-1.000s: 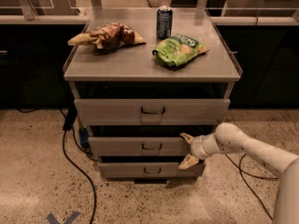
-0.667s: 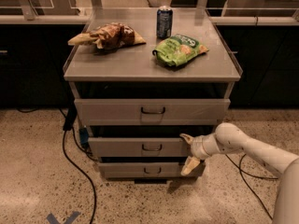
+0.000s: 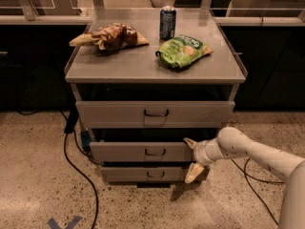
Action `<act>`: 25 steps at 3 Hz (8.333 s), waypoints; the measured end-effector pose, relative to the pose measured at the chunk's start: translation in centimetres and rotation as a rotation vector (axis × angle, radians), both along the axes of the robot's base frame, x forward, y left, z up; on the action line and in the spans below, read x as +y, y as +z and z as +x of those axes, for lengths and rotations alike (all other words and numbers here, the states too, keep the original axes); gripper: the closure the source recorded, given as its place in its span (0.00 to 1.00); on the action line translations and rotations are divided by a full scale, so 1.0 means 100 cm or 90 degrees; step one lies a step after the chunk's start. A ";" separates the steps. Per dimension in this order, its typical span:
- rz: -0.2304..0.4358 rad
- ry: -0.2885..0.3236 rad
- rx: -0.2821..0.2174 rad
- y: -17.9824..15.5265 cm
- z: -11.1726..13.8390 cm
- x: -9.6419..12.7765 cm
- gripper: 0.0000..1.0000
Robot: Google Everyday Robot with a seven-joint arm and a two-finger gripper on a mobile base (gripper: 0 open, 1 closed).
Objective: Open middle drawer
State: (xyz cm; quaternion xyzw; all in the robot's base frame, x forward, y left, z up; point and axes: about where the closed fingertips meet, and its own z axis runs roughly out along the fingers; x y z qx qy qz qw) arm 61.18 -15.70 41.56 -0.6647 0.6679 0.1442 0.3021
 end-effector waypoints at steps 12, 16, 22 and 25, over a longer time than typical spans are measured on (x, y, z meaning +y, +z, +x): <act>0.002 -0.020 -0.016 0.023 -0.028 0.007 1.00; 0.021 -0.018 0.020 0.015 -0.079 0.009 1.00; 0.051 -0.025 0.071 0.020 -0.134 0.013 1.00; 0.057 -0.030 0.112 0.016 -0.152 0.012 1.00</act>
Offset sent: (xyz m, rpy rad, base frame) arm 0.0000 0.0000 0.0000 0.0000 0.0000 0.0000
